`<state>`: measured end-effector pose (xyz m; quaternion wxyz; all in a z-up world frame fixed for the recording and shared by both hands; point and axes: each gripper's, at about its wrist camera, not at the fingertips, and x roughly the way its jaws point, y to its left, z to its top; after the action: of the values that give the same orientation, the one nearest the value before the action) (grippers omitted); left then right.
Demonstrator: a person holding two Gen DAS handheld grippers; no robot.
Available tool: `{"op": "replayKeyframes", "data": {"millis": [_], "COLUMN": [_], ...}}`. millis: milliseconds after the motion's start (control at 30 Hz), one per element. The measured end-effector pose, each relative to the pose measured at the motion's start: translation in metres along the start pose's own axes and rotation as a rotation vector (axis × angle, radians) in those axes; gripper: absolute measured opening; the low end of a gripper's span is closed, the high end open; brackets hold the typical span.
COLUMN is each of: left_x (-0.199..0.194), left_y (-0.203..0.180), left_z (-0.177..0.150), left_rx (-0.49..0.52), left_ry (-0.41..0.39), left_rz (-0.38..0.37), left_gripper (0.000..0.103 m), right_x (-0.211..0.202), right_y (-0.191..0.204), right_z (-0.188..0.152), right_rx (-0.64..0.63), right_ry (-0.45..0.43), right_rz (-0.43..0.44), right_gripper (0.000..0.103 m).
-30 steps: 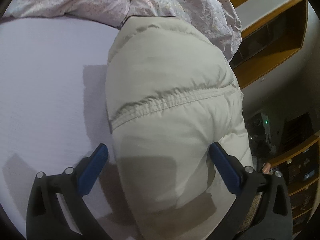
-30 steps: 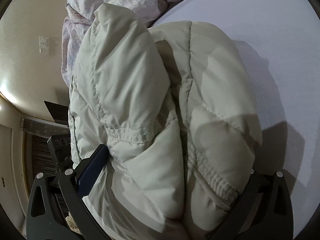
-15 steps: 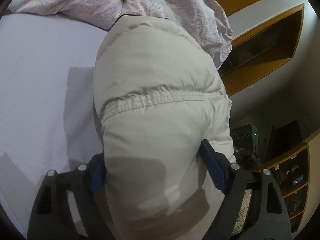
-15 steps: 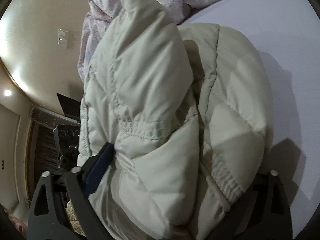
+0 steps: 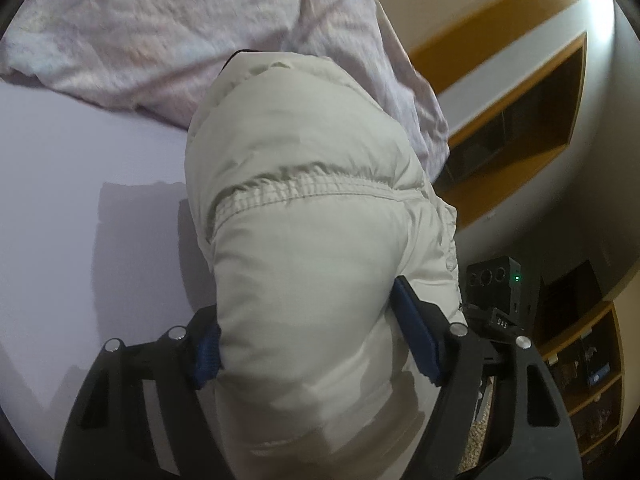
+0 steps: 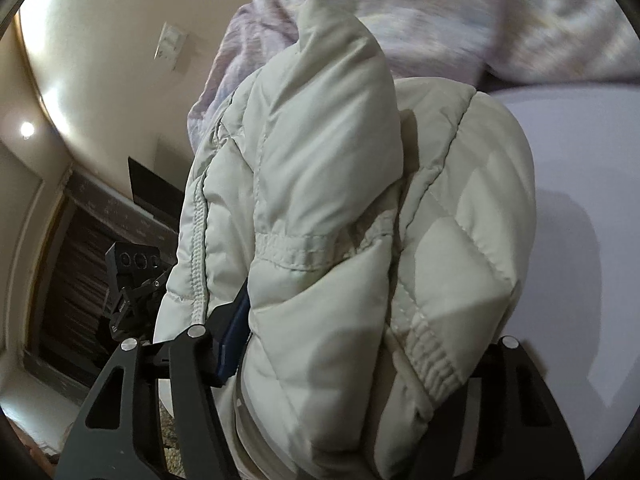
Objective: Fold large clothes
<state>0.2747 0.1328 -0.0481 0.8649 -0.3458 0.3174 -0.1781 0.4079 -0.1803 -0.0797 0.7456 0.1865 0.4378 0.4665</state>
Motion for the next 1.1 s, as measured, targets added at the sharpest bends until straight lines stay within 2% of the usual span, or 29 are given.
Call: {"op": "replayKeyframes", "data": {"millis": [200, 433, 467, 533, 567, 600, 633, 767, 833, 900, 933, 1000, 1067, 1100], "left_x": [-0.011, 0.002, 0.003, 0.005, 0.006, 0.006, 0.007, -0.001, -0.012, -0.021, -0.023, -0.024, -0.021, -0.017], "left_y": [0.031, 0.062, 0.067, 0.072, 0.073, 0.072, 0.07, 0.057, 0.051, 0.041, 0.037, 0.026, 0.013, 0.004], "left_z": [0.017, 0.031, 0.031, 0.03, 0.03, 0.03, 0.031, 0.036, 0.039, 0.043, 0.045, 0.05, 0.055, 0.057], "left_rx": [-0.027, -0.016, -0.022, -0.032, -0.028, -0.021, -0.013, 0.042, 0.088, 0.131, 0.143, 0.175, 0.22, 0.256], "left_ry": [-0.051, -0.065, -0.066, -0.062, -0.058, -0.054, -0.055, -0.075, -0.115, -0.16, -0.174, -0.194, -0.206, -0.209], "left_rz": [0.045, 0.122, 0.13, 0.142, 0.151, 0.164, 0.179, 0.285, 0.355, 0.433, 0.45, 0.481, 0.519, 0.553], "left_gripper": [0.074, 0.074, 0.074, 0.075, 0.077, 0.081, 0.083, 0.089, 0.09, 0.091, 0.091, 0.091, 0.091, 0.091], "right_x": [0.042, 0.079, 0.083, 0.087, 0.089, 0.089, 0.087, 0.049, 0.022, -0.005, -0.014, -0.013, 0.005, 0.017], "right_y": [0.014, -0.005, -0.01, -0.023, -0.03, -0.034, -0.036, -0.025, -0.014, 0.002, 0.01, 0.034, 0.055, 0.063], "right_z": [0.031, 0.052, 0.055, 0.055, 0.052, 0.049, 0.048, 0.042, 0.04, 0.039, 0.038, 0.036, 0.035, 0.034], "right_rx": [-0.045, -0.024, -0.017, 0.023, 0.047, 0.062, 0.07, 0.033, -0.008, -0.049, -0.07, -0.152, -0.262, -0.305], "right_ry": [0.042, 0.086, 0.088, 0.096, 0.104, 0.106, 0.103, 0.021, -0.062, -0.181, -0.227, -0.268, -0.256, -0.252], "right_rz": [-0.01, -0.03, -0.028, -0.027, -0.034, -0.05, -0.059, -0.17, -0.248, -0.308, -0.325, -0.37, -0.482, -0.517], "right_gripper": [0.062, 0.062, 0.064, 0.076, 0.086, 0.092, 0.093, 0.093, 0.093, 0.093, 0.092, 0.077, 0.052, 0.045]}}
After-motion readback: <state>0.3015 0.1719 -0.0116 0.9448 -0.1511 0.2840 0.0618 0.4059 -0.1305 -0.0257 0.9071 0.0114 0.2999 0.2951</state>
